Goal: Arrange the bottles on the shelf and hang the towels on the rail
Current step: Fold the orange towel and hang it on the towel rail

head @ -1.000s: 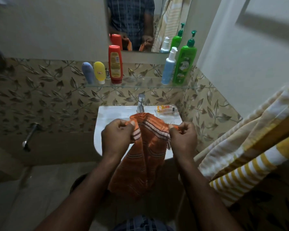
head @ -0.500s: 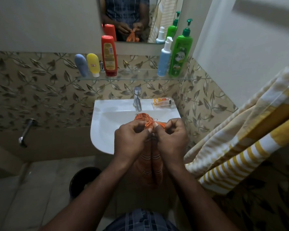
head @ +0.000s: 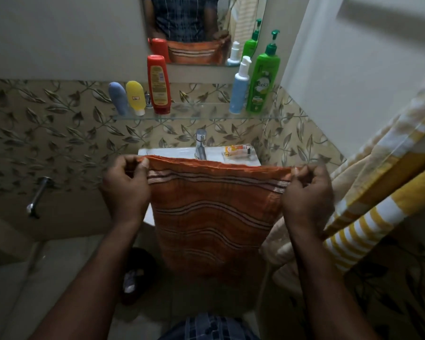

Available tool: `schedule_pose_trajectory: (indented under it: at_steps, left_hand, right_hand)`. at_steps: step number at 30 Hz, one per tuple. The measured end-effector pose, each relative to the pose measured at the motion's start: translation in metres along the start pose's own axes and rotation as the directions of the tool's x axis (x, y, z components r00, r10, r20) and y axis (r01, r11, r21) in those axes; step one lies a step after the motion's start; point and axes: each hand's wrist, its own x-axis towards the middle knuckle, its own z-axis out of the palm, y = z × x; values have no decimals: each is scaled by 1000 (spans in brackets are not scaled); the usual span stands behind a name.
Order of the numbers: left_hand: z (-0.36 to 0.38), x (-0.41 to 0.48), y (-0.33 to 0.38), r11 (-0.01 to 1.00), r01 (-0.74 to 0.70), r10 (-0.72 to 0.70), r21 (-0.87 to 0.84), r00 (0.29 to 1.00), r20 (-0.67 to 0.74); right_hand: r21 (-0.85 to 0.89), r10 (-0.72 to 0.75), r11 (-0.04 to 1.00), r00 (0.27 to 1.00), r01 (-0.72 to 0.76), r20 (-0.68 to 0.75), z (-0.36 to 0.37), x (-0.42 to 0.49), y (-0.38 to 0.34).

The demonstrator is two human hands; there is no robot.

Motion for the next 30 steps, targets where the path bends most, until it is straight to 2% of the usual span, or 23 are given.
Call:
schedule_pose_trajectory:
  at_steps: [4, 7, 12, 13, 14, 15, 16, 17, 19, 20, 22, 26, 28, 30]
  left_hand:
    - [7, 11, -5, 993, 63, -63, 96, 998, -8]
    - [10, 8, -5, 986, 128, -124, 109, 991, -41]
    - [1, 10, -6, 978, 177, -178, 110, 984, -2]
    - [-2, 13, -5, 982, 175, -177, 69, 984, 27]
    - [-7, 16, -3, 983, 183, -183, 13, 981, 69]
    - [-9, 20, -2, 980, 194, -189, -38, 976, 112]
    - [-10, 26, -1, 974, 220, -210, -61, 967, 143]
    - [-8, 32, -2, 966, 252, -239, -58, 957, 165]
    - [-1, 40, -3, 947, 320, -311, -25, 934, 174]
    - [3, 39, -2, 939, 342, -333, -27, 927, 176]
    - [14, 29, 8, 907, 410, -386, -95, 901, 200]
    - [33, -7, 26, 842, 489, -415, -227, 857, 305]
    - [39, -27, 28, 873, 437, -358, -218, 876, 323]
    - [43, -45, 35, 942, 298, -239, -156, 919, 314]
  right_hand:
    - [-36, 34, 999, 998, -32, 59, 8, 2, -4]
    - [-17, 55, 998, 997, -54, 55, 10, 2, -9]
    - [-3, 37, 999, 992, -37, 120, 4, 5, -15]
    - [90, 26, 995, 979, -46, 203, 3, 11, -14]
    - [279, 12, 955, 948, -106, 319, 3, 18, -10]
    - [482, -18, 849, 899, -218, 438, 2, 25, -8]
    - [593, -21, 730, 855, -341, 518, 6, 32, -5]
    - [630, -5, 655, 831, -418, 556, 10, 36, -5]
    - [563, 176, 676, 847, -475, 502, 24, 33, -9]
    - [496, 259, 734, 866, -465, 429, 31, 27, -10]
    - [418, 337, 783, 878, -461, 339, 40, 9, -18]
    - [413, 268, 817, 899, -403, 347, 49, -27, -26]
    - [401, 204, 850, 914, -343, 351, 47, -42, -30]
    - [415, 144, 860, 922, -297, 360, 47, -52, -35]
